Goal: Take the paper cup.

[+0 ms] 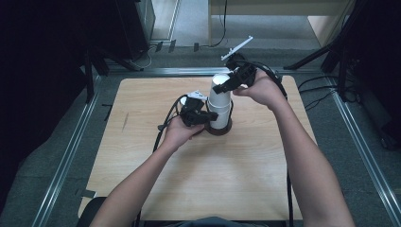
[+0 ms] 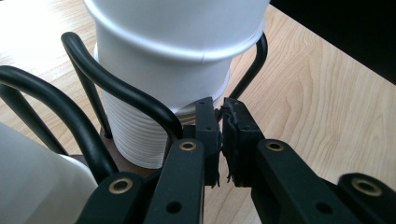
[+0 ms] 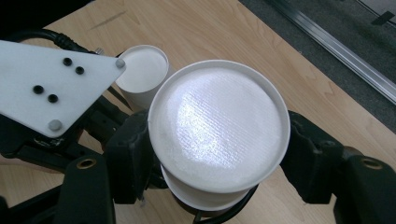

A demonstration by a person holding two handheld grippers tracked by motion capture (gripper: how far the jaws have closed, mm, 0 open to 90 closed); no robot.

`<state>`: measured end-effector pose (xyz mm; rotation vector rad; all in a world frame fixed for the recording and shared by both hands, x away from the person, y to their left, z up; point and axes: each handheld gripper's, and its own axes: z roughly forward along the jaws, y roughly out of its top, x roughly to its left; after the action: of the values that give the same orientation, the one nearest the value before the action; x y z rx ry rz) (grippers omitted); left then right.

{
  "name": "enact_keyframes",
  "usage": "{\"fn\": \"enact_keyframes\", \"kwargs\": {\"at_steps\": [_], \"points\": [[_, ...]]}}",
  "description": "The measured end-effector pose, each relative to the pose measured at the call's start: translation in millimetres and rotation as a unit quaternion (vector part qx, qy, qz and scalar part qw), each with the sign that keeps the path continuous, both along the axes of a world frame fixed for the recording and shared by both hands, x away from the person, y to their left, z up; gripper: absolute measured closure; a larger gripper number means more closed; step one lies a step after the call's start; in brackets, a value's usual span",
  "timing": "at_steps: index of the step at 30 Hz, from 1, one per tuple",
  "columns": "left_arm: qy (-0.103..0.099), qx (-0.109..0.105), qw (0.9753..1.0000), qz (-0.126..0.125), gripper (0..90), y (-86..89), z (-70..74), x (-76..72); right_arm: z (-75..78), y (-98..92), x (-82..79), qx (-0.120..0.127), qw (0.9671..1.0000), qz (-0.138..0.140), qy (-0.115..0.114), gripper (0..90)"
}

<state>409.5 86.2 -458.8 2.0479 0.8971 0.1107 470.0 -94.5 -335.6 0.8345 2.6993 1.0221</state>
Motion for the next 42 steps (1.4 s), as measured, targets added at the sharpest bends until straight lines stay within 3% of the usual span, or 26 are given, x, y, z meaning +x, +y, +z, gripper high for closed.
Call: {"fn": "enact_keyframes", "kwargs": {"at_steps": [16, 23, 33, 42], "points": [[0.001, -0.001, 1.0000, -0.003, 82.5, -0.1, -0.1, -0.4, 43.8, -7.7, -15.6, 0.004, 0.9996, 0.003, -0.029, 32.4], [0.003, -0.001, 1.0000, -0.006, 81.0, -0.2, 0.1, -0.8, 54.5, -16.7, -28.7, 0.008, 0.9993, 0.005, -0.037, 32.5], [0.012, 0.003, 0.9998, -0.018, 76.3, 1.2, -0.9, -2.4, 49.9, -32.1, -42.3, 0.012, 0.9997, 0.018, -0.013, 32.5], [0.016, 0.001, 0.9989, -0.043, 68.6, 0.5, 2.7, -9.8, 45.0, -51.2, -58.9, 0.008, 0.9994, 0.028, -0.017, 32.5]]}}
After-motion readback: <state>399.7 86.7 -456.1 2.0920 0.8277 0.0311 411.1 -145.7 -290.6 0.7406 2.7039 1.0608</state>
